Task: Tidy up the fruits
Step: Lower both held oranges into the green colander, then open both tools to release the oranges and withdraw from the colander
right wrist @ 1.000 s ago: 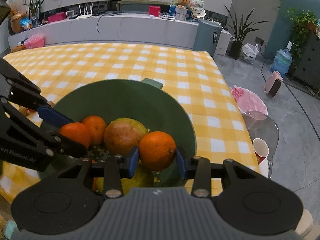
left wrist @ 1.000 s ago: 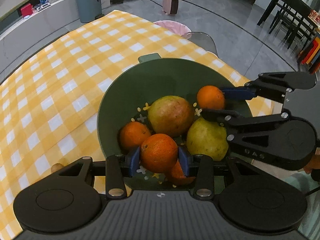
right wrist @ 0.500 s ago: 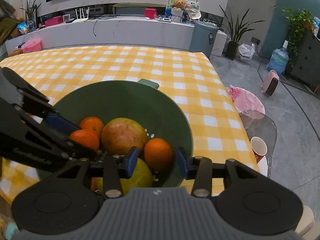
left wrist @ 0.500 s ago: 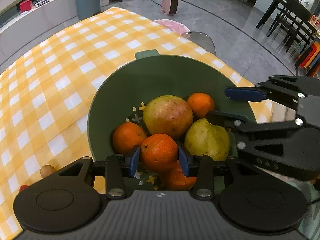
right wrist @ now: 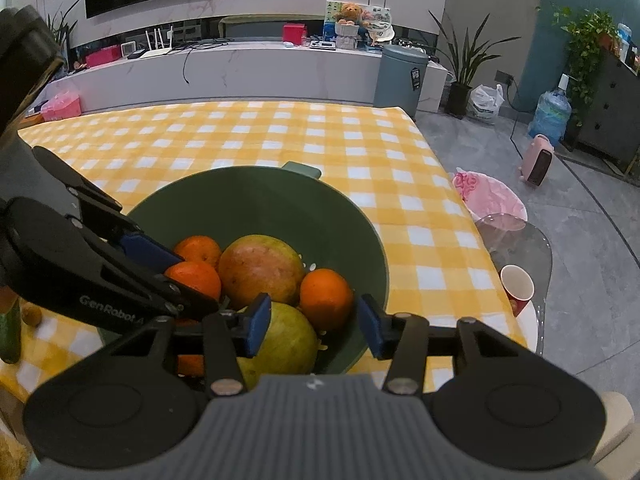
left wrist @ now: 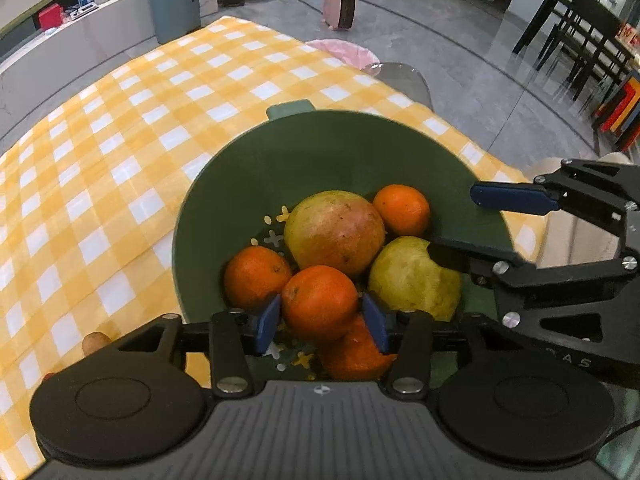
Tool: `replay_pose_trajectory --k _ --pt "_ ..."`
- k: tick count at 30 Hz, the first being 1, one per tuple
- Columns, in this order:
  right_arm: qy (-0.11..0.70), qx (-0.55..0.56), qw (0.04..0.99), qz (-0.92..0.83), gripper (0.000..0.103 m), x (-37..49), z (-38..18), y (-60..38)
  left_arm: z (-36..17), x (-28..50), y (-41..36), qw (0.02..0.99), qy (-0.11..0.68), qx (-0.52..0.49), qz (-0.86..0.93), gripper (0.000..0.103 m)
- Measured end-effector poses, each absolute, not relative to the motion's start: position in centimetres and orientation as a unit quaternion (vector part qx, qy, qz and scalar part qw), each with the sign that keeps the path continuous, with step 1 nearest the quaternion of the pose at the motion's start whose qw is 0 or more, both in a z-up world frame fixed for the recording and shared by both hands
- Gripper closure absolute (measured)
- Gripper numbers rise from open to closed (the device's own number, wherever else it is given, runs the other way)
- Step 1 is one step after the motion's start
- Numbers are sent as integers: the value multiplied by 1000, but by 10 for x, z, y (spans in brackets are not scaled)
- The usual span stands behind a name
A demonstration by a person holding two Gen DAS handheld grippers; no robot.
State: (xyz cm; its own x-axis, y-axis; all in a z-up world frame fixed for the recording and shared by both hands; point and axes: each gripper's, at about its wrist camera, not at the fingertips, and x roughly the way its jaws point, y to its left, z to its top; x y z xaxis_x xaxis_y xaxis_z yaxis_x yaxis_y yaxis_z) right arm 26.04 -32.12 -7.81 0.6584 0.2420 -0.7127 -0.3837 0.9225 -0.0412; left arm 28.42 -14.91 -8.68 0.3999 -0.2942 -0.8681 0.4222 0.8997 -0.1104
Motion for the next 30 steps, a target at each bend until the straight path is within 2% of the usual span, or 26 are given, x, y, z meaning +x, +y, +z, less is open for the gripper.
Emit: replay_pose_trajectory --k 4,8,15,21,30 --pt "373 -91 907 174 52 252 -69 -321 -70 271 -139 847 485 48 -214 41" --pt "360 -51 915 176 34 240 -52 -325 -47 250 -128 864 454 47 -212 39" --pt "333 22 924 185 28 206 -25 -316 -8 205 -95 895 402 39 -192 37" --pt "312 80 927 193 28 174 -14 -298 12 169 -58 916 371 23 -154 34" --pt "344 66 903 248 28 140 -30 -246 4 128 -9 910 398 -11 -116 32"
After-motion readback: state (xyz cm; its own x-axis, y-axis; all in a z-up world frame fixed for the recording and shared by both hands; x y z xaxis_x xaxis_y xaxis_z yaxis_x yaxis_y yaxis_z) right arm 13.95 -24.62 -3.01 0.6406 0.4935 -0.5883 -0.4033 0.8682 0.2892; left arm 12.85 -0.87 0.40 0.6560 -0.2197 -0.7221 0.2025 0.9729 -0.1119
